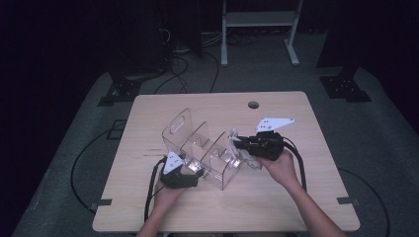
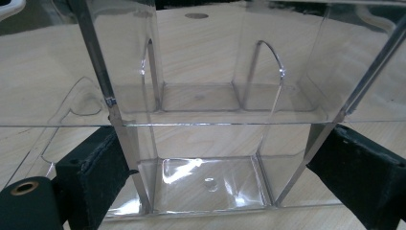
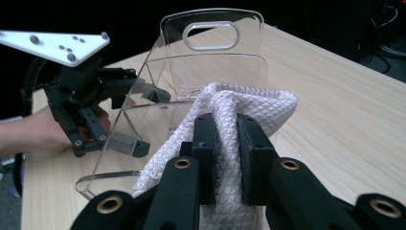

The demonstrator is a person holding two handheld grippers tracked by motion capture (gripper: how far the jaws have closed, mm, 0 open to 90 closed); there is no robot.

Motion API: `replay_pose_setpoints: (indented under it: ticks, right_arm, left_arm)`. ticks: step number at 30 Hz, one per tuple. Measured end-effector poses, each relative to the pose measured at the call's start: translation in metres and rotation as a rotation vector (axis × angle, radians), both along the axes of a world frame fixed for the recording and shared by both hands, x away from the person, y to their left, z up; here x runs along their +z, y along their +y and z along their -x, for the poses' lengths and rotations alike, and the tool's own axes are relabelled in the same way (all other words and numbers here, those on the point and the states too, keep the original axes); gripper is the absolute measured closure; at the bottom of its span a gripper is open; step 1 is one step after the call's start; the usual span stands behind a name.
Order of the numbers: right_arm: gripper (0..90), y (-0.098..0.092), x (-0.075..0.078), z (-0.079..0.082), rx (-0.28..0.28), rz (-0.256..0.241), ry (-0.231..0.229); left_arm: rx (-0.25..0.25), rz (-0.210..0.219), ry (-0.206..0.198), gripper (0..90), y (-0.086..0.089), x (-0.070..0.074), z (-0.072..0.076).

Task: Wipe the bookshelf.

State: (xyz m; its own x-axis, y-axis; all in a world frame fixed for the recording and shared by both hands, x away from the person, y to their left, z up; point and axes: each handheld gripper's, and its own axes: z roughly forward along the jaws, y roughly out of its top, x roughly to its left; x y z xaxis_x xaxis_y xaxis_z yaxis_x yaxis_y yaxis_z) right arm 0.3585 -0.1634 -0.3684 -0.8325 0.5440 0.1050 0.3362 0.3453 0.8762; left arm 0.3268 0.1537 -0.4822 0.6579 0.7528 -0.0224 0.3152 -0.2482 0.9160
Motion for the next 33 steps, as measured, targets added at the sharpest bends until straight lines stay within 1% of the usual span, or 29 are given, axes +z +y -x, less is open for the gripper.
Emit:
replay_pose_setpoints:
  ticks: [1, 2, 3, 5, 7, 8, 9, 10, 11, 12, 13, 14, 16, 17, 18, 19, 20, 21, 22, 23, 24, 25, 27, 28, 30, 31, 32, 33]
  right_arm:
    - [78.7, 0.001, 0.0, 0.002, -0.006, 0.002, -0.009]
    - [78.7, 0.001, 0.0, 0.002, -0.006, 0.002, -0.009]
    - [78.6, 0.006, -0.001, 0.01, 0.017, 0.016, -0.047]
    - [78.6, 0.006, 0.001, 0.011, 0.024, 0.037, -0.061]
    - [78.6, 0.002, 0.0, 0.005, 0.002, 0.023, -0.037]
    - [78.6, 0.001, -0.001, 0.003, -0.006, 0.005, -0.022]
    - [78.6, 0.001, -0.001, 0.004, -0.013, -0.001, -0.018]
    - [78.6, 0.003, -0.002, 0.008, -0.01, 0.0, -0.031]
    - [78.5, 0.007, -0.002, 0.014, 0.013, -0.004, -0.031]
    - [78.6, 0.012, -0.002, 0.018, 0.049, -0.01, -0.023]
    - [78.6, 0.016, -0.001, 0.023, 0.073, 0.003, -0.029]
    - [78.6, 0.017, -0.001, 0.025, 0.074, 0.019, -0.044]
    - [78.5, 0.016, 0.001, 0.023, 0.07, 0.027, -0.045]
    - [78.5, 0.012, 0.0, 0.019, 0.046, 0.017, -0.033]
    - [78.6, 0.005, -0.002, 0.012, 0.016, -0.021, 0.001]
    - [78.6, 0.005, -0.003, 0.012, 0.013, -0.032, 0.004]
    - [78.5, 0.008, -0.004, 0.016, 0.017, -0.034, -0.01]
    - [78.5, 0.012, -0.005, 0.021, 0.043, -0.038, -0.014]
    - [78.5, 0.017, -0.005, 0.026, 0.077, -0.04, -0.006]
    - [78.5, 0.021, -0.004, 0.031, 0.097, -0.022, -0.014]
    - [78.4, 0.023, -0.003, 0.034, 0.098, 0.005, -0.035]
    - [78.4, 0.023, -0.001, 0.033, 0.094, 0.023, -0.043]
    - [78.5, 0.017, -0.002, 0.025, 0.057, -0.003, -0.014]
    - [78.5, 0.015, -0.003, 0.023, 0.053, -0.017, -0.001]
    - [78.6, 0.016, -0.003, 0.025, 0.046, -0.021, -0.001]
    - [78.6, 0.025, -0.005, 0.035, 0.103, -0.023, -0.006]
    - [78.6, 0.028, -0.006, 0.039, 0.125, -0.018, -0.002]
    - [78.6, 0.032, -0.005, 0.043, 0.139, 0.0, -0.015]
  left_arm:
    - [-0.001, -0.002, 0.0, 8.1, 0.0, 0.0, 0.0]
    - [-0.001, -0.002, 0.0, 8.1, 0.0, 0.0, 0.0]
    - [-0.002, -0.004, 0.0, 8.1, 0.0, 0.0, 0.0]
    - [-0.002, -0.004, -0.001, 8.1, 0.0, 0.0, 0.0]
    - [0.002, 0.001, 0.002, 8.0, -0.001, 0.0, 0.0]
    - [0.003, 0.001, 0.002, 8.0, -0.001, 0.0, 0.0]
    - [0.002, -0.002, 0.002, 8.0, -0.001, 0.0, 0.0]
    - [0.003, -0.001, 0.003, 8.0, -0.001, 0.0, 0.0]
    - [0.003, -0.001, 0.003, 8.1, -0.001, 0.0, 0.0]
    - [0.001, -0.003, 0.001, 8.1, -0.001, 0.0, 0.0]
    - [0.001, -0.004, -0.001, 8.0, -0.001, 0.0, 0.0]
    - [0.002, -0.005, -0.001, 8.1, -0.001, 0.0, 0.0]
    - [0.003, -0.005, -0.001, 8.1, -0.002, 0.0, 0.0]
    - [0.003, -0.006, 0.0, 8.1, -0.002, 0.0, 0.0]
    - [0.005, -0.005, 0.0, 8.1, -0.002, 0.0, 0.0]
    - [0.005, -0.004, 0.002, 8.0, -0.002, 0.0, 0.0]
    - [0.004, -0.004, 0.002, 8.0, -0.002, 0.0, 0.0]
    - [0.003, -0.003, 0.002, 8.1, -0.002, 0.0, 0.0]
    - [0.001, -0.002, 0.001, 8.0, -0.002, 0.0, -0.001]
    - [0.001, -0.004, 0.0, 8.1, -0.002, 0.0, -0.001]
    - [0.002, -0.003, -0.001, 8.1, -0.002, 0.0, -0.001]
    - [0.003, -0.005, 0.0, 8.1, -0.003, 0.0, 0.0]
    - [0.004, -0.004, 0.001, 8.1, -0.003, 0.0, 0.0]
    - [0.004, -0.004, 0.001, 8.1, -0.003, 0.0, 0.0]
    - [0.003, -0.005, 0.002, 8.1, -0.002, 0.0, -0.001]
    - [0.002, -0.003, 0.002, 8.1, -0.002, 0.0, -0.001]
    - [0.004, 0.0, 0.004, 8.1, -0.002, 0.0, 0.0]
    - [0.004, 0.0, 0.004, 8.1, -0.003, 0.0, 0.0]
